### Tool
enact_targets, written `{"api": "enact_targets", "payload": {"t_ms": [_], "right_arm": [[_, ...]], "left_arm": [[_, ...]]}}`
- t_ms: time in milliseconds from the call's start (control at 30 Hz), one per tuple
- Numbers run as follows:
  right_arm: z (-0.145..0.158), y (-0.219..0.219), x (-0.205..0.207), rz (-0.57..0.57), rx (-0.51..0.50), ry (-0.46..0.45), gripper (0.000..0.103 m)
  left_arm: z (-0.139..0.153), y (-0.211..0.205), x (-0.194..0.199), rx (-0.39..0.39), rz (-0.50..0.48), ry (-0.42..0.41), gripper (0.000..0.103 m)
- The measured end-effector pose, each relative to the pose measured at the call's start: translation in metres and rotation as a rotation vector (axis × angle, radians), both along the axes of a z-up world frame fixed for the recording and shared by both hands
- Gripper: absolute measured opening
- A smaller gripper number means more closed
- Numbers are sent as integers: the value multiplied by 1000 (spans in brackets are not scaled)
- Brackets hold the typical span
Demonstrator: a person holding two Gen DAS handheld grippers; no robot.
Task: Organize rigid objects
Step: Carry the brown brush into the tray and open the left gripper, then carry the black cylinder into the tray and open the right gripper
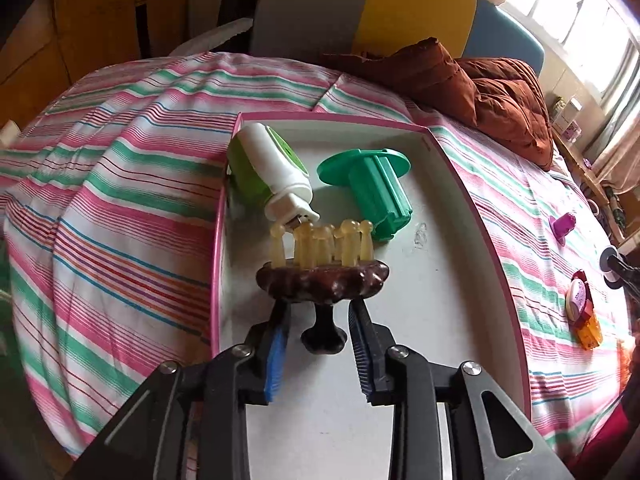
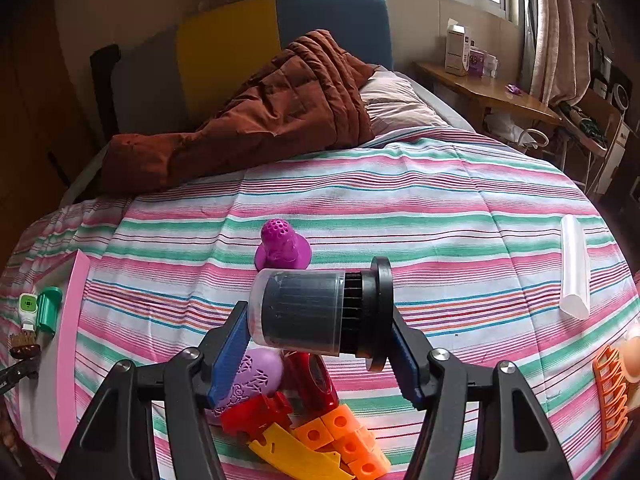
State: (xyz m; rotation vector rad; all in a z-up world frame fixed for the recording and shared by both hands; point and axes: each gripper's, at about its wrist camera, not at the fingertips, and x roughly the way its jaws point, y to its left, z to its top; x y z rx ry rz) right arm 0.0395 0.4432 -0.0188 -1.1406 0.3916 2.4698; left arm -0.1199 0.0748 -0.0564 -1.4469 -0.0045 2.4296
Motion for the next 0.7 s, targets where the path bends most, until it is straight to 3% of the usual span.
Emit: {"api": "enact_targets", "payload": {"t_ms": [167,400,533,700], "right_arm": [[3,1,2,-2,2,12,65],[4,-3,1,11,8,15,65],[3,-7,-2,27,21,8,65],[1,-7,-2,27,21,-4,65]], "left_arm": [[16,-4,16,36,18,42,49],[37,-7,50,-14,14,145,50],[48,-3,68,-43,-17,207,57],[52,0,83,-54,-44,222,58]]}}
